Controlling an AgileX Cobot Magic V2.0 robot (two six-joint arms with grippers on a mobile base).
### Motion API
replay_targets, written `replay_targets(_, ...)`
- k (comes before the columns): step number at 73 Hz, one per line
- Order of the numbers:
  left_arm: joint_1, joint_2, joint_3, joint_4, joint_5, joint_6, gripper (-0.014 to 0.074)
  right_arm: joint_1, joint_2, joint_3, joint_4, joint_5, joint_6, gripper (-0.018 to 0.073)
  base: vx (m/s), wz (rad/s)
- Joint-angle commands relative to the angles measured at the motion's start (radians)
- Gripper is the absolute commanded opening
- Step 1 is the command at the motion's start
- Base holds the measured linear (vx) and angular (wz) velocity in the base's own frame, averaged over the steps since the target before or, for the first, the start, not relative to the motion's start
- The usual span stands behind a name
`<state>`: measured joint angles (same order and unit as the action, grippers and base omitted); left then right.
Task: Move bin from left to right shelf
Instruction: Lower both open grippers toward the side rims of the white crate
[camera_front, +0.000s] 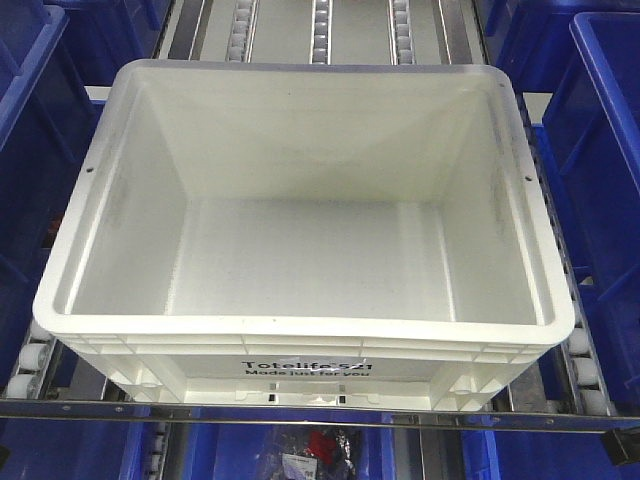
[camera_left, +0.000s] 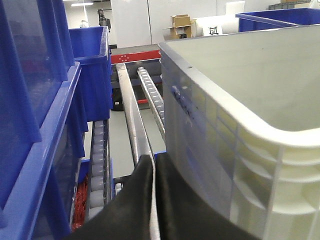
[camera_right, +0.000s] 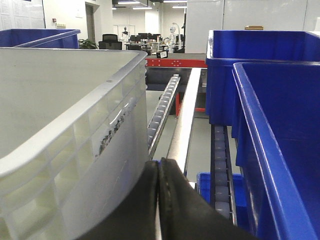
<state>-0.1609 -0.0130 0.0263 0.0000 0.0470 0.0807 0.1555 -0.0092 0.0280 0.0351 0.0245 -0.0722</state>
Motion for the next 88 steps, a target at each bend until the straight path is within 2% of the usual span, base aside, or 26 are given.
replay_targets(1,0.001,-0.011,-0.018,0.000,-0.068,-0.010,-0.0006,-0.001,-0.010,0.018,-0.006,-0.077,-0.008,-0.0008,0.00,0.00)
replay_targets(27,0.001,-0.011,-0.018,0.000,-0.070,-0.011,-0.0006,-0.001,-0.010,0.018,-0.006,-0.091,-0.008,-0.0008,0.00,0.00)
replay_targets(40,0.001,-0.011,-0.027,0.000,-0.175,-0.012,-0.0006,-0.001,-0.010,0.010,0.059,-0.201,0.064,-0.0008,0.00,0.00)
replay_targets(46,0.001,-0.011,-0.050,0.000,-0.223,-0.013,-0.0006,-0.001,-0.010,-0.022,0.065,-0.172,0.089,-0.0008,0.00,0.00)
replay_targets(51,0.001,-0.011,-0.088,0.000,-0.206,-0.013,-0.0006,-0.001,-0.010,-0.063,0.065,-0.119,0.090,-0.0008,0.00,0.00)
replay_targets(58,0.001,-0.011,-0.174,0.000,-0.106,-0.013,-0.0006,-0.001,-0.009,-0.140,0.065,-0.015,0.090,-0.0008,0.00,0.00)
replay_targets(74,0.001,0.091,-0.445,-0.017,0.317,-0.013,-0.0006,-0.001,0.120,-0.434,0.080,0.376,0.089,-0.0008,0.00,0.00)
replay_targets(80,0.001,0.172,-0.538,-0.061,0.442,-0.013,-0.0006,-0.001,0.220,-0.539,0.080,0.501,0.084,-0.0008,0.00,0.00)
replay_targets(88,0.001,0.319,-0.644,-0.165,0.546,-0.013,-0.0006,-0.001,0.362,-0.680,0.080,0.628,0.072,-0.0008,0.00,0.00)
